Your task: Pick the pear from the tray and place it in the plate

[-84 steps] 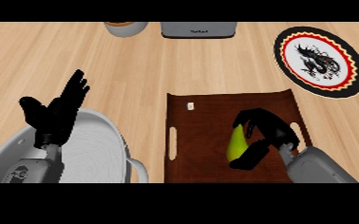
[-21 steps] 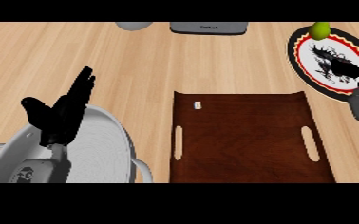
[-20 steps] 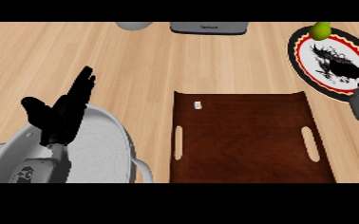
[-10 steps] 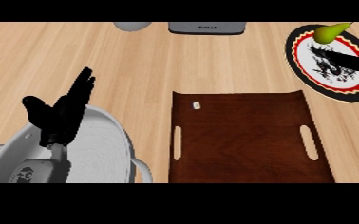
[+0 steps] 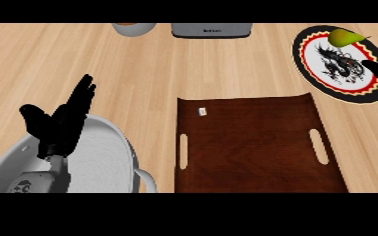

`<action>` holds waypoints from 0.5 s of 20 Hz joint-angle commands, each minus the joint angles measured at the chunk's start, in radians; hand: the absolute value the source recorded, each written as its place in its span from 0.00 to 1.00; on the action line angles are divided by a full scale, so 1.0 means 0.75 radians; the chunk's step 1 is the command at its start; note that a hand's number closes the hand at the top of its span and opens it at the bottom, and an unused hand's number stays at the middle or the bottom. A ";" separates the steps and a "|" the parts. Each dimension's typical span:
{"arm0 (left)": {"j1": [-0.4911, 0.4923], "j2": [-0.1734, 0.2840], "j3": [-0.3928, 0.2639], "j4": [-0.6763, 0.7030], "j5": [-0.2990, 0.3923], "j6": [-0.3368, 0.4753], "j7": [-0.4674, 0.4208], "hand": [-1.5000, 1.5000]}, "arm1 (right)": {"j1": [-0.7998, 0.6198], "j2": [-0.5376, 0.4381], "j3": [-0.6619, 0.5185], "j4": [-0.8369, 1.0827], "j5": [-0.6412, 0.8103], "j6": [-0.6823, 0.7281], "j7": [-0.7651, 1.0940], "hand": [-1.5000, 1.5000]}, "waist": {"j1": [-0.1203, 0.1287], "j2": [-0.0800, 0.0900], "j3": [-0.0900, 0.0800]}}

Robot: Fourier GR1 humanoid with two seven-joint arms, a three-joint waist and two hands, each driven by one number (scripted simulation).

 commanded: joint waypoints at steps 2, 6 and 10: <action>0.121 -0.096 -0.073 0.144 0.040 -0.049 0.009 0.50 | 0.094 -0.017 -0.065 0.042 -0.118 0.293 -0.171 0.00 | -0.025 0.017 -0.032; 0.123 -0.105 -0.083 0.156 0.002 -0.028 0.009 0.50 | 0.142 -0.071 -0.070 0.062 -0.144 0.457 -0.217 0.00 | -0.033 0.011 -0.035; 0.159 -0.121 -0.110 0.073 -0.004 -0.021 0.039 0.50 | 0.237 -0.022 -0.023 0.076 -0.097 0.455 -0.277 0.00 | -0.027 0.000 -0.036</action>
